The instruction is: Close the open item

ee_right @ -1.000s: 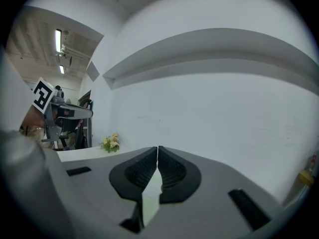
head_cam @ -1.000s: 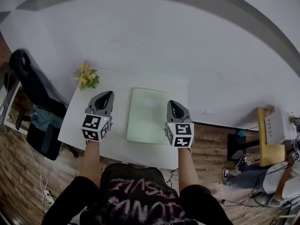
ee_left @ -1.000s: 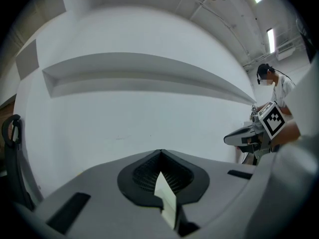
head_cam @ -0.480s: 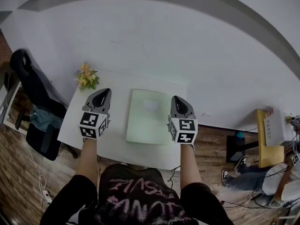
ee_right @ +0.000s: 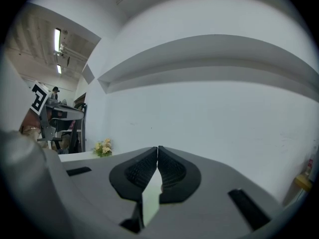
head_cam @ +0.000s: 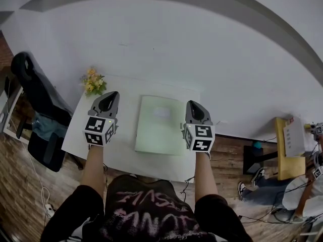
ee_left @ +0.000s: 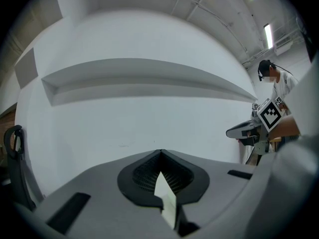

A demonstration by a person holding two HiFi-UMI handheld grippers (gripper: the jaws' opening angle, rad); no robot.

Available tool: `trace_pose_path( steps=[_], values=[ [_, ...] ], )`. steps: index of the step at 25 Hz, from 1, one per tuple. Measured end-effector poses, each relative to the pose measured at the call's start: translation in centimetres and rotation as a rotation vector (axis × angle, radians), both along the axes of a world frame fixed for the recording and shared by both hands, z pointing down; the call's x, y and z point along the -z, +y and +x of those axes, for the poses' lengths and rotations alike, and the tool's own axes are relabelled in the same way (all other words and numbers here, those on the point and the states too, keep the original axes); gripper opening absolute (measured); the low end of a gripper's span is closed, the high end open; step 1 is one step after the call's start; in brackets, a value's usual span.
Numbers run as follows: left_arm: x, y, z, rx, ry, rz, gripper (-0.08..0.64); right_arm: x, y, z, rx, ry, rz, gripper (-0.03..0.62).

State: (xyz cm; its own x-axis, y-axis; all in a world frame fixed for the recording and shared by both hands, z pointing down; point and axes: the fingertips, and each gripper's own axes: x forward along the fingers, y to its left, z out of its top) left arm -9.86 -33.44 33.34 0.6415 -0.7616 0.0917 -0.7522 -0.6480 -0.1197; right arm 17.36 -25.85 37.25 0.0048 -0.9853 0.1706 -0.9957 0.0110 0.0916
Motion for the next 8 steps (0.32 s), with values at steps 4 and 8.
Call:
trace_pose_path(
  steps=[4,8],
  values=[
    [0.32,-0.05,0.04,-0.002,0.001,0.004,0.015,0.32,-0.02,-0.1,0.005,0.002,-0.002,0.025],
    [0.51,0.08,-0.11,0.001,0.002,0.005,0.015,0.5,0.15,0.02,0.005,0.004,-0.003,0.025]
  ],
)
